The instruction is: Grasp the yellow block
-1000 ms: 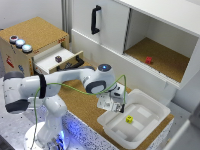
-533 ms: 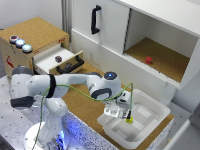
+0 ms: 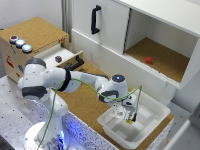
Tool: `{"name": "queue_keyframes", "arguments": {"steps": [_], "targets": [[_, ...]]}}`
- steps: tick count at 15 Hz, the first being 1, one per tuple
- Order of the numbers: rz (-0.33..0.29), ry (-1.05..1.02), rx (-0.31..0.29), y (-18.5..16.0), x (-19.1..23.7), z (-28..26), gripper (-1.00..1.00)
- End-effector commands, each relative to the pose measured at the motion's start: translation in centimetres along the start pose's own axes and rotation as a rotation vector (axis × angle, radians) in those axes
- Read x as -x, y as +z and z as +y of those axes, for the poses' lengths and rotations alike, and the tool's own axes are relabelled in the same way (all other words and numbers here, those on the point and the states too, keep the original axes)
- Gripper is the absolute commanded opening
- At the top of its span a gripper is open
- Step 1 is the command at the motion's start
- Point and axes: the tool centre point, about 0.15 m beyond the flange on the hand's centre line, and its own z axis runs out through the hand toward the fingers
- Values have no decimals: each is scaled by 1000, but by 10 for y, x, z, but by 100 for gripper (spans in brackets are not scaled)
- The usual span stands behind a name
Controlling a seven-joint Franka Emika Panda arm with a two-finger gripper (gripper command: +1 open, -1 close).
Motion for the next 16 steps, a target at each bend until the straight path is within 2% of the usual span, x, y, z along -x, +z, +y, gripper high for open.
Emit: {"name": "queue_keyframes", "arguments": {"steps": [1,5,10,11,16], "targets": [[-1,-2,-182,50,-18,44,100],[-21,-59,-183,60,-31,41,100],[8,-42,-180,65,-41,40,100],[8,-27,-164,64,-39,42,-100],[27,34,-137,44,-14,36,-100]]}}
